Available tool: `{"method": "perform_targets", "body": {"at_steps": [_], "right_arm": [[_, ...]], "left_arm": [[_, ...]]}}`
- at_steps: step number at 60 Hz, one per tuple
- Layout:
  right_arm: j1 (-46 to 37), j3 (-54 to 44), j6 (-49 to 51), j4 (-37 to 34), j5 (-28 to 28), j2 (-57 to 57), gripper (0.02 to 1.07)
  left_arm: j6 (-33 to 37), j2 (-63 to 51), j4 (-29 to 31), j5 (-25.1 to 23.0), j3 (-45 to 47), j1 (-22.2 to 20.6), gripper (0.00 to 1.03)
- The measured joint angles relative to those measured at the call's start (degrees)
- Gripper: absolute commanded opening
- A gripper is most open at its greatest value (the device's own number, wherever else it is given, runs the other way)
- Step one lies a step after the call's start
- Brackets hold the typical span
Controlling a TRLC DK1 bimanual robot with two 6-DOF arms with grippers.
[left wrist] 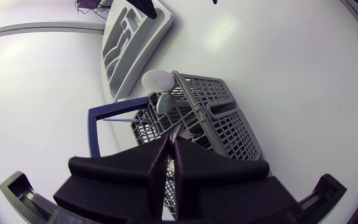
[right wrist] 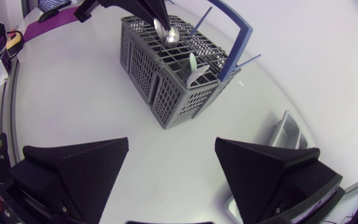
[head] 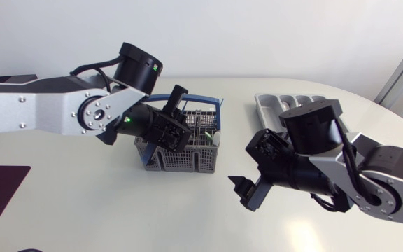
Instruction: Unload the cutlery basket into the drawer organizer.
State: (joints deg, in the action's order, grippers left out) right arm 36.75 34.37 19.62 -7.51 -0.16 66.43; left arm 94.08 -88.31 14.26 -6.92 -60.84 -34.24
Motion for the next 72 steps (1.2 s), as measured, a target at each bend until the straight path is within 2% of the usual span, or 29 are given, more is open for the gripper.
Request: {"method": "perform_targets", "body": {"at_steps": [17,48,72], "right_arm": [[0.52,-0.87,-0.02,-0.22,0.04,-1.22,1.02],[3.85,0.15,-0.85,-1.77,1.73,-4.24,1.02],[4.83,3.06,-2.71,-1.66,1.84,-4.24,1.02]], "left_arm": [[-3.19,3.5,2.19,-3.5,-0.11,0.74,0.05],[-7.28,10.16,5.4,-4.46,-0.72,1.31,0.05],[-19.26,11.96,6.51,-4.63,-2.34,3.39,0.05]]}}
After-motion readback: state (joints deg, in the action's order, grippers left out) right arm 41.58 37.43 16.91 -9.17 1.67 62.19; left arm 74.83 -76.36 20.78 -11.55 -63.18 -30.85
